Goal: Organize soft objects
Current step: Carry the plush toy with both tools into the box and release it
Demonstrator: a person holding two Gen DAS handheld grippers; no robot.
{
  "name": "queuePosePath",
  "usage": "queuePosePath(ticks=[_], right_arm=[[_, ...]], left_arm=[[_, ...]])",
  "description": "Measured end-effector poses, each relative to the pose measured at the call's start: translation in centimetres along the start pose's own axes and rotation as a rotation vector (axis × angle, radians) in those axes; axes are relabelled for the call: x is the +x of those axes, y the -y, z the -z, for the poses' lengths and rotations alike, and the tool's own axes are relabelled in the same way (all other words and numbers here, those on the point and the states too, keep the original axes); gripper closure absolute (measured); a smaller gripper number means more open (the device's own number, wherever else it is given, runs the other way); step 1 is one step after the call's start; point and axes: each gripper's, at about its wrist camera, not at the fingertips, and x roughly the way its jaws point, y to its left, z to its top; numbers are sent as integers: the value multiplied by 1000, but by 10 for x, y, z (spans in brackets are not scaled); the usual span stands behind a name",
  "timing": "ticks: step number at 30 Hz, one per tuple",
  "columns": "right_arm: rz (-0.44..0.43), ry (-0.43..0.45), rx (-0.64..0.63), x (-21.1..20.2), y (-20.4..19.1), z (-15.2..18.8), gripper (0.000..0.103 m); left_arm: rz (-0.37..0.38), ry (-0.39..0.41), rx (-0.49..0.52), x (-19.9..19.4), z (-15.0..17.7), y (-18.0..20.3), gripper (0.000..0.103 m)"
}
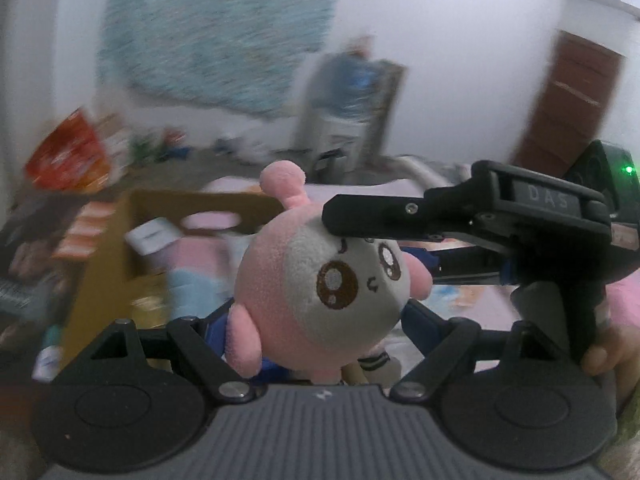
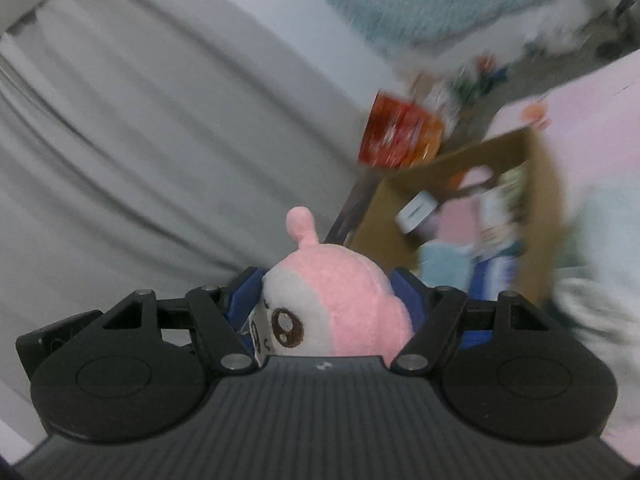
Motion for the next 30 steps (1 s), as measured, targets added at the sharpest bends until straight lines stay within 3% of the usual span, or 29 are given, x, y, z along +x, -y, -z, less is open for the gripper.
queuePosePath(ticks=[6,12,20,30], right_arm=[[-1,-172,165,111,19,-2,31],[13,-237,373,172,59,14,31],[22,-282,495,197,85,30,30],[46,-316,542,213,102,44,28]], left_arm=[[-91,-133,-112,34,-3,-87,16],[-166,-203,-122,61,4,-123,16],[-220,-270,-106,72,15,-135,15],[-221,-250,-88,69,16,-138,11]])
